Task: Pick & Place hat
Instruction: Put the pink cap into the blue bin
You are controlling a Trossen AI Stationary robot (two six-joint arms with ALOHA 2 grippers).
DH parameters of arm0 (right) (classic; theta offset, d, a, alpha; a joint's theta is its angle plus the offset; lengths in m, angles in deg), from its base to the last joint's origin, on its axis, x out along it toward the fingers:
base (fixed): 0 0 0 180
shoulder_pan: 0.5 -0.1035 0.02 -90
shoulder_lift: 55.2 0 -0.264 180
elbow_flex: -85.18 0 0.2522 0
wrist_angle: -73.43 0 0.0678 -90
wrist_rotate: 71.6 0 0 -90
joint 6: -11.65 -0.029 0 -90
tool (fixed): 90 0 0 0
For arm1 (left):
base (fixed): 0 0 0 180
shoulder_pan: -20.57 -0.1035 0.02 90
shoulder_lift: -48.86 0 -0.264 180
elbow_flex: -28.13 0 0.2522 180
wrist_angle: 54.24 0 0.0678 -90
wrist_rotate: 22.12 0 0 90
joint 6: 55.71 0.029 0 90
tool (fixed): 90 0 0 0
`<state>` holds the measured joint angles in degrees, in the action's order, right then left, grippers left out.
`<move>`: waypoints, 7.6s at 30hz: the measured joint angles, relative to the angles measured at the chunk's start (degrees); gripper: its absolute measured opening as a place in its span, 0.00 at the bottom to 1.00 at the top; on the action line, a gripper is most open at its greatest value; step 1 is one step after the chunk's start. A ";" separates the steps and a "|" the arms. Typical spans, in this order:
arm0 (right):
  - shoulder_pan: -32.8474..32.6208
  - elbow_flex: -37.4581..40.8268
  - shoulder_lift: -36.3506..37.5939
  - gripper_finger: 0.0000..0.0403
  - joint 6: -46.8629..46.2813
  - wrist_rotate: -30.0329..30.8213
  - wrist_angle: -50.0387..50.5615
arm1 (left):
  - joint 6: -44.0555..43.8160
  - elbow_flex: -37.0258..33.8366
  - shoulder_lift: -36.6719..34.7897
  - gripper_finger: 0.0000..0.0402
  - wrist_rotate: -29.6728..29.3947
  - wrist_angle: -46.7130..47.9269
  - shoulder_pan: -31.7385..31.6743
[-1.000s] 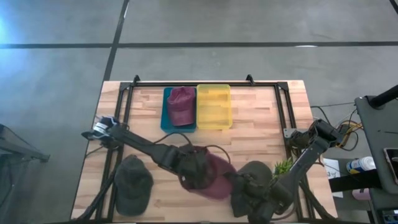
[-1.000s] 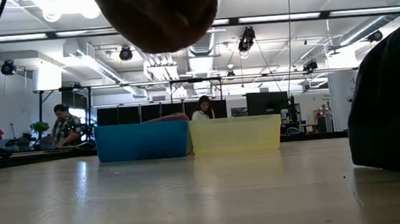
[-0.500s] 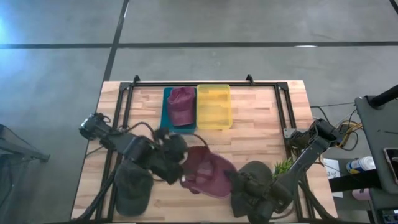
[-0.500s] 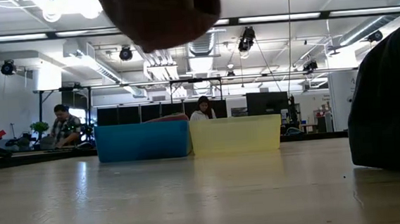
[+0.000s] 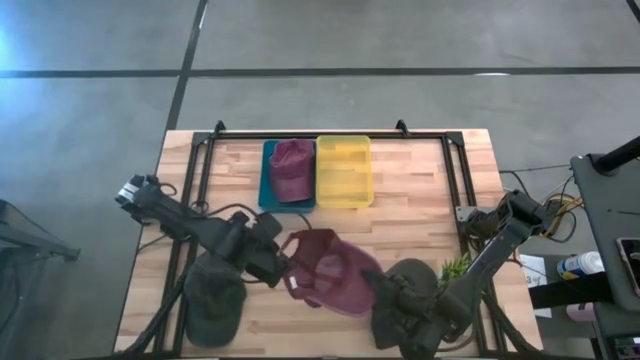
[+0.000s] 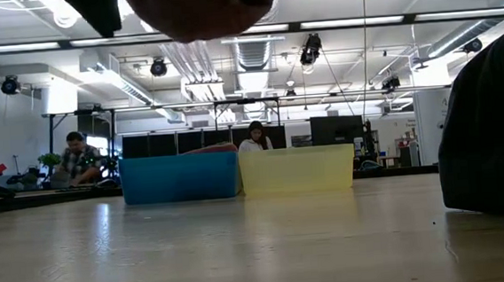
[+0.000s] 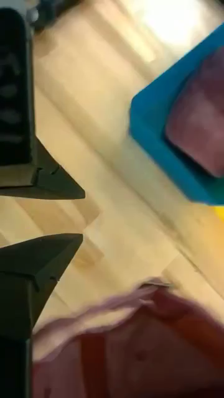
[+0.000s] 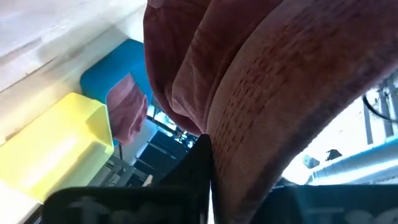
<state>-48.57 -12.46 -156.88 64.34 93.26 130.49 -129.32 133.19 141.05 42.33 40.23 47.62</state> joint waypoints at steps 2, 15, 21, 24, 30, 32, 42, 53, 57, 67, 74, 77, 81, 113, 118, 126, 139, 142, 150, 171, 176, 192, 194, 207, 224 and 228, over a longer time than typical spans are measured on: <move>-0.02 0.00 0.19 0.03 0.03 -0.03 0.01 | 0.19 -2.46 -0.29 0.23 1.10 -6.70 0.01; 1.96 0.06 0.19 0.03 -5.15 -4.88 -0.39 | 16.16 -10.72 0.28 0.23 0.58 -57.00 -1.23; 4.59 0.09 -0.18 0.03 -5.19 -8.30 -1.08 | 18.91 -10.98 2.17 0.23 0.62 -61.44 -1.46; 5.66 0.11 -0.42 0.03 -4.95 -9.96 -2.54 | 21.71 -10.98 3.44 0.23 0.71 -61.85 -1.69; 6.81 0.13 -0.77 0.03 -5.00 -17.17 -4.38 | 26.90 -11.10 5.17 0.23 4.75 -64.15 -1.69; 6.93 0.40 -0.88 0.03 -4.90 -18.08 -4.63 | 28.47 -11.17 5.23 0.23 6.76 -65.11 -1.70; 7.32 0.48 -1.04 0.03 3.63 -15.25 -7.86 | 29.25 -10.74 5.20 0.23 12.71 -62.50 -2.33; 7.61 0.11 1.45 0.03 6.77 -6.13 -10.50 | 28.19 -12.99 5.84 0.23 13.66 -53.11 -2.58; 7.82 0.32 1.46 0.03 5.02 -9.43 -10.91 | 29.00 -13.98 5.34 0.23 13.39 -55.96 -2.62; 7.82 0.61 0.28 0.05 -0.88 -16.04 -8.11 | 31.17 -13.11 4.30 0.23 4.73 -56.89 -3.04; 8.04 0.63 0.38 0.11 -9.02 -15.55 -8.21 | 31.42 -12.69 4.32 0.23 6.82 -57.10 -3.00; 8.08 0.63 0.99 0.14 -12.72 -18.18 -7.93 | 28.91 -12.51 4.32 0.23 6.57 -56.85 -2.96; 8.08 0.63 1.23 0.21 -16.04 -18.28 -7.07 | 26.12 -10.90 4.32 0.26 5.07 -55.82 -3.02; 9.84 13.13 0.64 0.04 -26.04 -14.98 -8.11 | 18.22 4.42 1.28 0.31 -12.72 -18.67 6.74; 10.34 12.96 4.37 0.03 -37.05 -12.45 -7.90 | 21.21 10.27 -0.31 0.31 -16.91 -18.73 9.07; 14.38 9.81 5.96 0.03 -53.94 -19.18 -7.90 | 31.31 18.66 -0.57 0.31 -20.69 -18.60 9.63; 27.97 9.53 5.80 0.03 -86.78 -31.73 -24.75 | 34.96 21.02 -0.62 0.31 -45.34 3.83 16.93; 31.76 9.81 5.82 0.03 -87.96 -31.62 -35.37 | 25.52 20.82 -1.08 0.31 -45.12 9.59 16.91; 40.52 9.97 -0.64 0.03 -116.17 -23.24 -42.19 | 34.70 16.80 -5.90 0.31 -47.30 9.21 17.07; 34.53 0.74 -2.33 0.03 -38.76 -33.31 -39.02 | 22.78 5.11 -24.80 0.31 -39.24 9.29 13.43; 28.68 0.93 2.27 0.03 -24.84 -26.21 -21.20 | 12.69 5.05 -25.89 0.31 -29.94 9.31 11.82; 10.29 1.03 3.07 0.03 10.67 -13.23 -12.10 | 15.77 -14.38 -22.28 0.31 -5.72 -19.55 1.45; 8.95 1.03 3.07 0.03 12.04 -13.07 -12.17 | 19.43 -16.33 -22.25 0.31 -1.12 -27.85 0.28; 4.84 0.32 3.11 0.03 13.99 -7.19 -13.32 | 24.17 -26.08 -13.76 0.31 12.23 -70.97 -0.62; 5.93 0.33 -2.31 0.03 8.43 -12.82 -20.18 | 33.26 -17.32 -2.50 0.31 24.47 -67.16 -0.59; 6.93 0.37 -4.66 0.03 8.92 -13.22 -19.89 | 32.06 -17.31 -3.28 0.31 30.36 -59.66 -0.72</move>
<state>-41.64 -12.09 -161.54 73.26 80.04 110.59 -97.26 115.88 137.77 72.69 -19.43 46.90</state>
